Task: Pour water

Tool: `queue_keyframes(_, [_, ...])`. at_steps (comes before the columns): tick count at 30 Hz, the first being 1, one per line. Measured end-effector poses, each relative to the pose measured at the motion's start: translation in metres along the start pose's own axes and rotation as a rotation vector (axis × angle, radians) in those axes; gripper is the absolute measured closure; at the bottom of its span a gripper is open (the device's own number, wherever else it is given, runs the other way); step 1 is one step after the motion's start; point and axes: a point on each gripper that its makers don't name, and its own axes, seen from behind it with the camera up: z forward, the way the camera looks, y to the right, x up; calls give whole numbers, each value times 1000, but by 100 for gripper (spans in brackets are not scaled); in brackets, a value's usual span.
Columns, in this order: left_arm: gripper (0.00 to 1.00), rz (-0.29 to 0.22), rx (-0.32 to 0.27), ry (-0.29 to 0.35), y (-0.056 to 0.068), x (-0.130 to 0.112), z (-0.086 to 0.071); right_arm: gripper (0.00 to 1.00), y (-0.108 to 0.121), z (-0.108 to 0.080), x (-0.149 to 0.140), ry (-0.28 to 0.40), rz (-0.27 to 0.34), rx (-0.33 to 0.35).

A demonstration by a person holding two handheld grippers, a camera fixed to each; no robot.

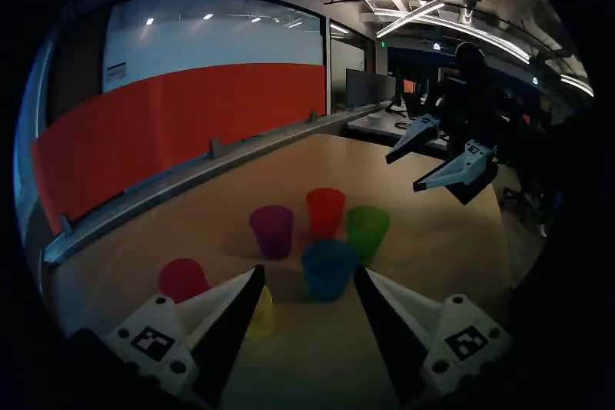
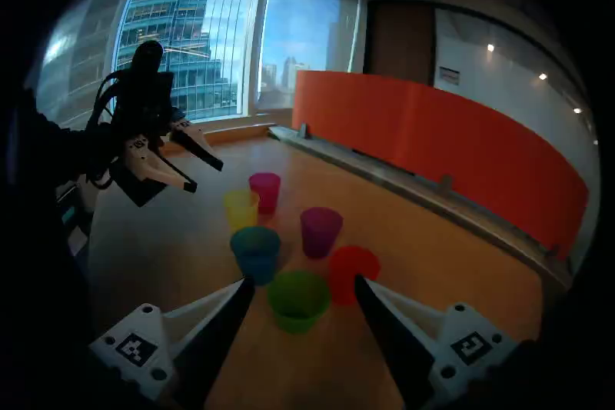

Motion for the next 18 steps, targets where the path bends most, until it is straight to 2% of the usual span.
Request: queue_keyframes(18, [14, 47, -23, -78, 20, -35, 36, 0, -5, 23, -46, -68, 5, 20])
